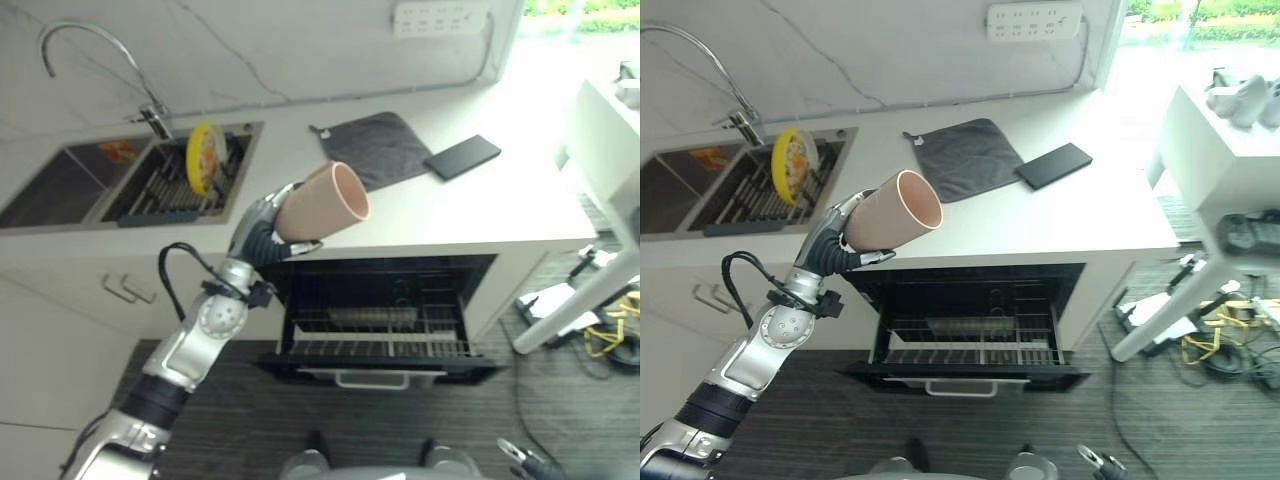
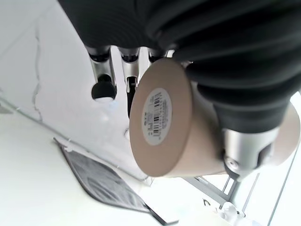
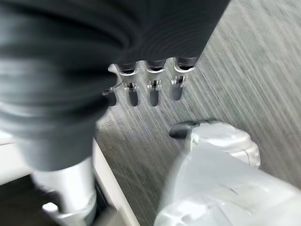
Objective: Place the dishes in the dishwasher.
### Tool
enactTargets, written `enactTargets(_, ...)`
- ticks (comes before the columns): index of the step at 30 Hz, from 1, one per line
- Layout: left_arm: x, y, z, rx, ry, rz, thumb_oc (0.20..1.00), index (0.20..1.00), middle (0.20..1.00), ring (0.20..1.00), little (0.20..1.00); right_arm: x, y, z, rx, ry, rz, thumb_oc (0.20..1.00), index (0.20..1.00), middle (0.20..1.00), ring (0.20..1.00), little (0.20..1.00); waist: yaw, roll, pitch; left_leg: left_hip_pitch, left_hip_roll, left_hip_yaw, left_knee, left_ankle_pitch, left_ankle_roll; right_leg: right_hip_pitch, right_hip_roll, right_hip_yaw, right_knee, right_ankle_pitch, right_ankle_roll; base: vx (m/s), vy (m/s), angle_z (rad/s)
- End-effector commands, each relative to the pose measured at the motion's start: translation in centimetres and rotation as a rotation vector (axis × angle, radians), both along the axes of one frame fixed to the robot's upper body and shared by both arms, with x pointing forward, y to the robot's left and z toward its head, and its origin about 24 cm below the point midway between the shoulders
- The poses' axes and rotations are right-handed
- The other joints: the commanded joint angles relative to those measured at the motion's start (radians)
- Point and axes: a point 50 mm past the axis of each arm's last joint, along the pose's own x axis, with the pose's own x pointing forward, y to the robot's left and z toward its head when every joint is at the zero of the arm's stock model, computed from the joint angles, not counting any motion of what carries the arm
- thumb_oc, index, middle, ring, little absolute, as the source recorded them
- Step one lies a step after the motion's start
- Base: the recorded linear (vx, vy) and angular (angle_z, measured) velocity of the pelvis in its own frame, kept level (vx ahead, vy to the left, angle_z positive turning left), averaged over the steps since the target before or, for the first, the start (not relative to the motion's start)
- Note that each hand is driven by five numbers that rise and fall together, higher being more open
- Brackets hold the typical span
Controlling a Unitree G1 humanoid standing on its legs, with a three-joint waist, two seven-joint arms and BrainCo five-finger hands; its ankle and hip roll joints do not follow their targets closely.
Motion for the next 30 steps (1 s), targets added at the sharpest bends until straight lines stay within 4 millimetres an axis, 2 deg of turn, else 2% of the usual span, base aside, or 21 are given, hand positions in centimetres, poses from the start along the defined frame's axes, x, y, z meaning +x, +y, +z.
enactTargets(1, -0.1, 0.7, 4.2, -0.024, -0.194, 0.001, 0.200, 0.200, 0.200, 0.200, 0.200, 2.0, 0.7, 0.1, -0.015, -0.071, -0.006, 1.000, 1.000, 1.000, 1.000, 1.000, 0.017, -0.039, 0.001, -0.013, 0.027, -0.021, 0.083, -0.091, -0.031, 0.005, -0.038, -0.021, 0.002, -0.025, 0.035, 0.00, 0.000, 0.00)
enactTargets(9, -0.4, 1.0, 4.2, -0.017, -0.193, -0.003, 0.200, 0.200, 0.200, 0.200, 0.200, 1.9, 0.7, 0.1, -0.027, -0.075, -0.073, 1.000, 1.000, 1.000, 1.000, 1.000, 0.017, -0.044, -0.003, 0.008, 0.020, 0.002, 0.069, -0.106, -0.012, 0.004, -0.053, -0.019, -0.004, -0.011, 0.055, 0.00, -0.001, -0.04)
enactTargets(13, -0.3, 1.2, 3.9, -0.050, -0.167, -0.012, 0.200, 0.200, 0.200, 0.200, 0.200, 1.9, -0.2, 0.5, -0.059, -0.143, -0.244, 1.000, 1.000, 1.000, 1.000, 1.000, 0.005, -0.052, -0.005, 0.017, 0.019, 0.019, 0.070, -0.112, -0.006, 0.009, -0.045, -0.004, -0.027, 0.003, 0.059, 0.00, -0.020, -0.12)
enactTargets(16, -0.1, 1.2, 3.4, -0.173, -0.090, -0.044, 0.200, 0.200, 0.200, 0.200, 0.200, 3.2, -1.7, 1.7, -0.133, -0.256, -0.349, 1.000, 1.000, 1.000, 1.000, 1.000, -0.010, -0.061, -0.006, 0.021, 0.018, 0.023, 0.071, -0.118, -0.002, 0.009, -0.038, 0.013, -0.043, 0.014, 0.059, -0.01, -0.039, -0.10)
enactTargets(18, 0.1, 1.3, 2.2, -0.336, -0.011, -0.050, 0.200, 0.200, 0.200, 0.200, 0.200, 4.8, -2.4, 3.1, -0.204, -0.370, -0.391, 1.000, 1.000, 1.000, 1.000, 1.000, -0.024, -0.072, -0.004, 0.027, 0.011, 0.025, 0.080, -0.134, 0.006, 0.009, -0.037, 0.025, -0.049, 0.018, 0.061, 0.00, -0.039, -0.23)
enactTargets(22, 0.0, 1.7, 0.6, -0.511, 0.016, -0.046, 0.200, 0.200, 0.200, 0.200, 0.200, 6.2, -3.1, 4.9, -0.233, -0.523, -0.496, 1.000, 1.000, 1.000, 1.000, 1.000, -0.048, -0.094, -0.002, 0.026, 0.008, 0.049, 0.115, -0.160, 0.017, -0.005, -0.042, 0.041, -0.046, 0.028, 0.063, -0.01, -0.041, -0.32)
enactTargets(23, 0.0, 1.7, 0.4, -0.558, 0.014, -0.054, 0.200, 0.200, 0.200, 0.200, 0.200, 6.5, -3.4, 5.6, -0.247, -0.579, -0.525, 1.000, 1.000, 1.000, 1.000, 1.000, -0.053, -0.100, -0.001, 0.026, 0.009, 0.055, 0.124, -0.166, 0.018, -0.008, -0.043, 0.044, -0.047, 0.032, 0.064, -0.02, -0.047, -0.29)
enactTargets(25, -0.2, 1.7, -0.2, -0.710, 0.038, -0.069, 0.200, 0.200, 0.200, 0.200, 0.200, 7.7, -4.5, 8.4, -0.430, -0.735, -0.464, 1.000, 1.000, 1.000, 1.000, 1.000, -0.062, -0.110, 0.001, 0.029, 0.010, 0.064, 0.136, -0.176, 0.022, -0.014, -0.047, 0.048, -0.047, 0.041, 0.066, -0.03, -0.033, -0.32)
enactTargets(26, -0.5, 1.9, -0.8, -0.870, 0.049, -0.072, 0.200, 0.200, 0.200, 0.200, 0.200, 9.5, -4.5, 11.7, -0.564, -0.907, -0.389, 1.000, 1.000, 1.000, 1.000, 1.000, -0.075, -0.117, 0.004, 0.031, 0.010, 0.077, 0.147, -0.187, 0.030, -0.024, -0.052, 0.050, -0.044, 0.048, 0.066, -0.05, -0.009, -0.30)
enactTargets(29, -0.9, 2.5, -1.5, -0.996, 0.003, -0.063, 0.200, 0.200, 0.200, 0.200, 0.200, 11.2, -3.4, 16.4, -0.628, -1.176, -0.320, 1.000, 1.000, 1.000, 1.000, 1.000, -0.105, -0.128, 0.007, 0.032, 0.008, 0.096, 0.172, -0.207, 0.043, -0.041, -0.058, 0.064, -0.034, 0.053, 0.068, -0.05, 0.013, -0.38)
enactTargets(30, -1.0, 2.4, -1.6, -1.036, -0.021, -0.060, 0.200, 0.200, 0.200, 0.200, 0.200, 12.0, -2.6, 18.6, -0.673, -1.299, -0.262, 1.000, 1.000, 1.000, 1.000, 1.000, -0.116, -0.132, 0.006, 0.030, 0.005, 0.098, 0.185, -0.217, 0.046, -0.048, -0.059, 0.075, -0.032, 0.053, 0.068, -0.06, 0.032, -0.34)
